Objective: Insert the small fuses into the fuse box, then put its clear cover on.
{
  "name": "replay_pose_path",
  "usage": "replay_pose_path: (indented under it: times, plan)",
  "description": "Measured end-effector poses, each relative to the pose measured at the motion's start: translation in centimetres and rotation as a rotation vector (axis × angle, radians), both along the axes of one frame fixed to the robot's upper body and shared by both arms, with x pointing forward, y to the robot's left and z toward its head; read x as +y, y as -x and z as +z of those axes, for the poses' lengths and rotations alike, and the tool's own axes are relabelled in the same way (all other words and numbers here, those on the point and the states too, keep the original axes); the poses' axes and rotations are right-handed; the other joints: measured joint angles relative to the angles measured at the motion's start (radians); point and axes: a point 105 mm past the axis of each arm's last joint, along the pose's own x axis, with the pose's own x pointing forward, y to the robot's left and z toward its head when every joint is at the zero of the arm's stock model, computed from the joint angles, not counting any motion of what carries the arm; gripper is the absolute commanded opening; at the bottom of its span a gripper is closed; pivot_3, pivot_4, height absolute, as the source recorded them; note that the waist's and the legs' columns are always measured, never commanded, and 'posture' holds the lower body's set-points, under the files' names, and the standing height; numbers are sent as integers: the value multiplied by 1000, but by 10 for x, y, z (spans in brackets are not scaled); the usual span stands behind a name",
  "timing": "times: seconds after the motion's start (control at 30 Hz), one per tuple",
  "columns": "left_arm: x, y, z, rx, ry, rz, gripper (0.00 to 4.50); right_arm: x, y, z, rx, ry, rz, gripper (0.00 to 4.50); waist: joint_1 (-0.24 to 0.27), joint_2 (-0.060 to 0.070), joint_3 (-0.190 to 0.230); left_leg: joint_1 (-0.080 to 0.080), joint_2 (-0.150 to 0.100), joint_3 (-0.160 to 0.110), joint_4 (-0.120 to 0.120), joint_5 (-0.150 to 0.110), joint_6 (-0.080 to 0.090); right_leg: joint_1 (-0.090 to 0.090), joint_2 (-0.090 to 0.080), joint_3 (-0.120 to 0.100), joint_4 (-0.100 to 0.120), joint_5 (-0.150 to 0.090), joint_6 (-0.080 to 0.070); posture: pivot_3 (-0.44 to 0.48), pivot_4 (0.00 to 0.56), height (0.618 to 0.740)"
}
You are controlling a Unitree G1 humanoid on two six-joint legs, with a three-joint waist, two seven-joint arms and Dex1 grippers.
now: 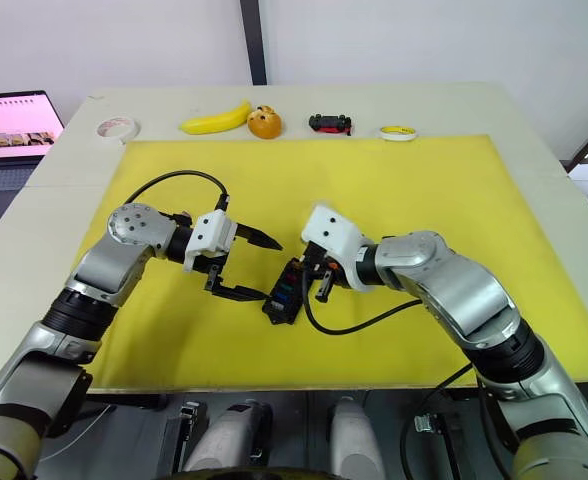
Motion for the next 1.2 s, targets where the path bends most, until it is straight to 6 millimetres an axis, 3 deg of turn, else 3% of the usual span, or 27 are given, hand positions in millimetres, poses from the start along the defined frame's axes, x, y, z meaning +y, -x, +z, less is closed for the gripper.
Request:
replay_pose_path:
  times: [1.2]
  plan:
    - [-2, -1, -2, 1, 15, 15, 4500, 5, -2, 3, 33, 123, 40, 213, 0, 0, 0, 0, 0, 0, 0, 0, 0, -1, 0, 0, 0, 0, 0, 0, 150, 740]
